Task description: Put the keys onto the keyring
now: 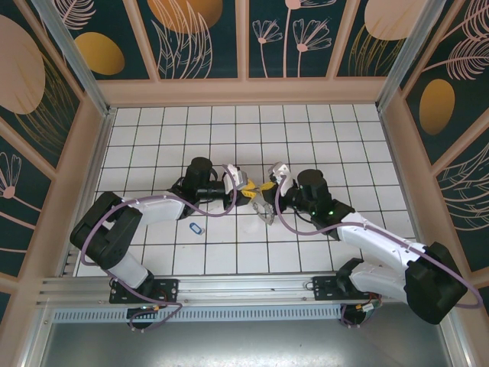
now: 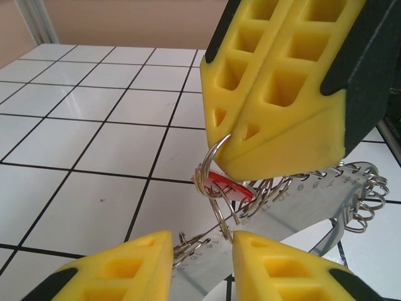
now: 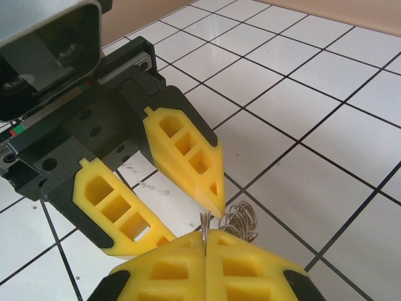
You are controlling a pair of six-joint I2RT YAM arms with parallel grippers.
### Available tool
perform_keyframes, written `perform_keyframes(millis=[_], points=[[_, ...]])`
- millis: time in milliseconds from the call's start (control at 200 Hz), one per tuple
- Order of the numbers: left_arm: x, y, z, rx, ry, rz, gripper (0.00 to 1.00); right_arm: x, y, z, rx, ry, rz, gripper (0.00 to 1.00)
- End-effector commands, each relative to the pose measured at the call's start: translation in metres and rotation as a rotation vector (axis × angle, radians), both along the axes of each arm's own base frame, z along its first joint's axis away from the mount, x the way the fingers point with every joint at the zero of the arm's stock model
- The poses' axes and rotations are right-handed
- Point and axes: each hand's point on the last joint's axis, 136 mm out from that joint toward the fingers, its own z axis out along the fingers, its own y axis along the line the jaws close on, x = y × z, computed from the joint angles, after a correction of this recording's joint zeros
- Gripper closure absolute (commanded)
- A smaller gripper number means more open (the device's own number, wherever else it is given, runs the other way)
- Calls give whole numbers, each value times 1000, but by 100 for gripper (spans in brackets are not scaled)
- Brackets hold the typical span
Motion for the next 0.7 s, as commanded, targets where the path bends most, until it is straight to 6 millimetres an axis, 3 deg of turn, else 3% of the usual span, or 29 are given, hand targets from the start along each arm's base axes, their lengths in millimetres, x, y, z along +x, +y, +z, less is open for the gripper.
perform_keyframes(millis=[0,696], points=[[-3,-2,10,-17,-6,-25,67,3,10,30,50,-69,31,100],[1,-6,25,-42,20,2,64,5,12,29,48,-68,31,100]])
